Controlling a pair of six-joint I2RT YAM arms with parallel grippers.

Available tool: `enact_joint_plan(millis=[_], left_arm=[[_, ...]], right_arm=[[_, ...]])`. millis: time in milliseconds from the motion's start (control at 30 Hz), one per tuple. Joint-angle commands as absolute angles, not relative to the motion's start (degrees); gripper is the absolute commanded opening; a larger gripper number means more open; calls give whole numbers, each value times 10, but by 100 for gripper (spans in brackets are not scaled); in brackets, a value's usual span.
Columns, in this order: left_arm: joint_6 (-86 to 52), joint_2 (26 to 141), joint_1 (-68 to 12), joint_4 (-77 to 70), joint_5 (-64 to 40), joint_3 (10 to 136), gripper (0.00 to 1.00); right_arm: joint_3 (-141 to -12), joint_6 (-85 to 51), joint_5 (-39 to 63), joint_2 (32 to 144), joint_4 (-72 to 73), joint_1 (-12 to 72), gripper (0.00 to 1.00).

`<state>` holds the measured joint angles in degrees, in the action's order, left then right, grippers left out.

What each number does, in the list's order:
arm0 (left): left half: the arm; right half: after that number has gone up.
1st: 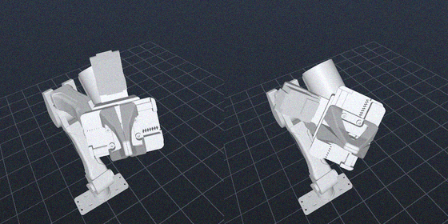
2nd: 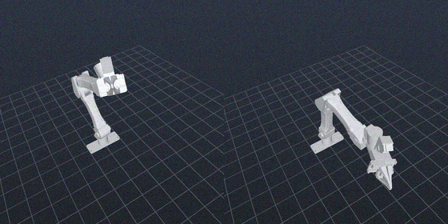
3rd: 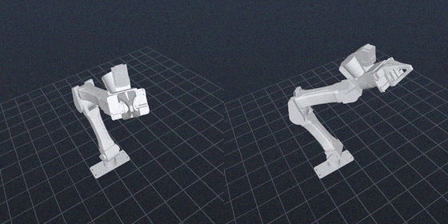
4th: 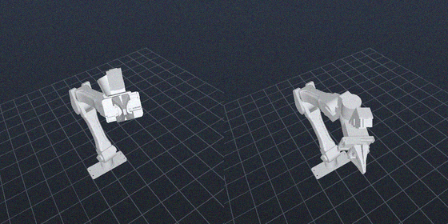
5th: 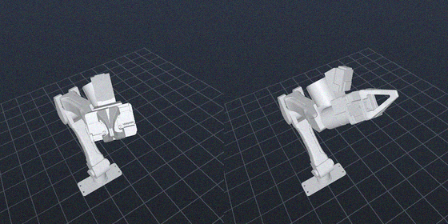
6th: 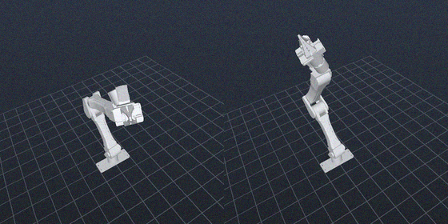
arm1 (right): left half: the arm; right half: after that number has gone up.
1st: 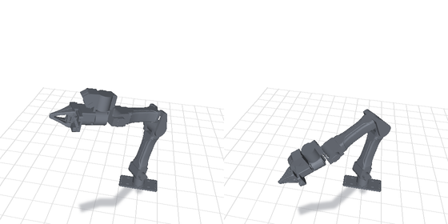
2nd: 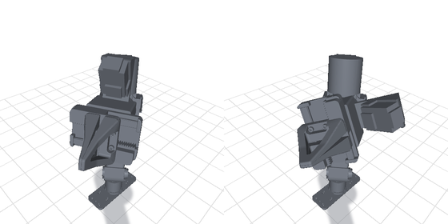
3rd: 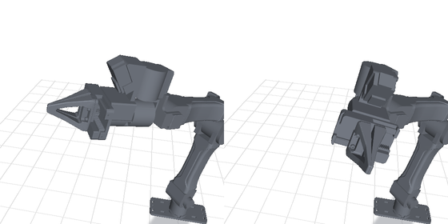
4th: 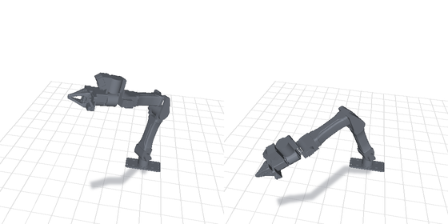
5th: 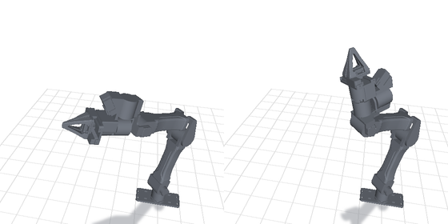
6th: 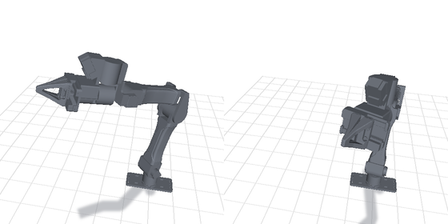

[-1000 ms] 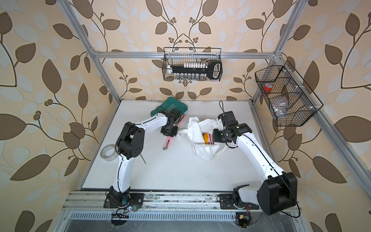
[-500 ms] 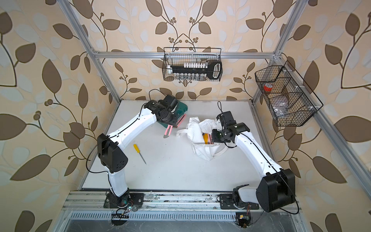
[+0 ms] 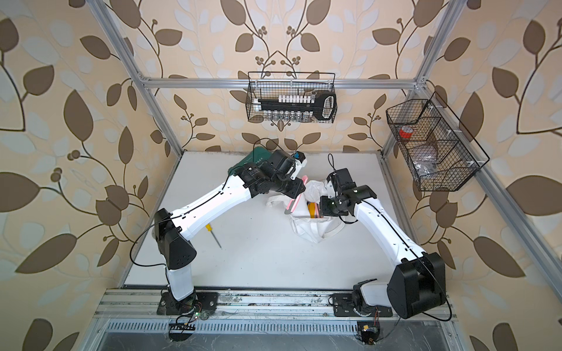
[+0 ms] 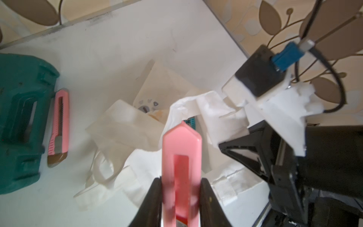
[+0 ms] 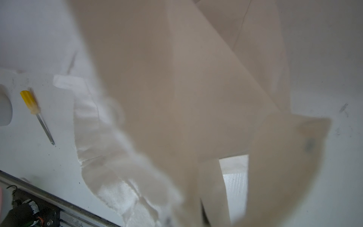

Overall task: Place the art knife into the pouch
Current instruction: Place the utility knife in the pouch.

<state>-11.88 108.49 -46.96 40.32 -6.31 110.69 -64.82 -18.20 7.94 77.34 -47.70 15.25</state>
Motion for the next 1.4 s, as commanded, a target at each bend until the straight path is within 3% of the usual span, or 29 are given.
enact_joint_plan(millis=[0,333,400,533,833,1067,1367], left_arm=[[-109,1108,-475,303,-115,1115,28],[-100,1143,-483,72,-159,1031,29],[-99,1141,-483,56,-168,1015,47],[-85,1093,-483,79,-143,980,65],[-51,992,-378,262,-45,982,71],[0,1154,-310,373,46,1115,71],[-1,1316,-300,334,83,1202,71]], right_arm=[[-654,-184,76,774,-479,158,0],[-641,-178,78,746,-481,162,0],[-639,-177,71,740,-486,162,0],[-641,-176,61,734,-490,162,0],[-641,-196,18,735,-498,161,0],[-617,-204,30,724,-490,161,0],[-608,-193,40,717,-493,161,0]])
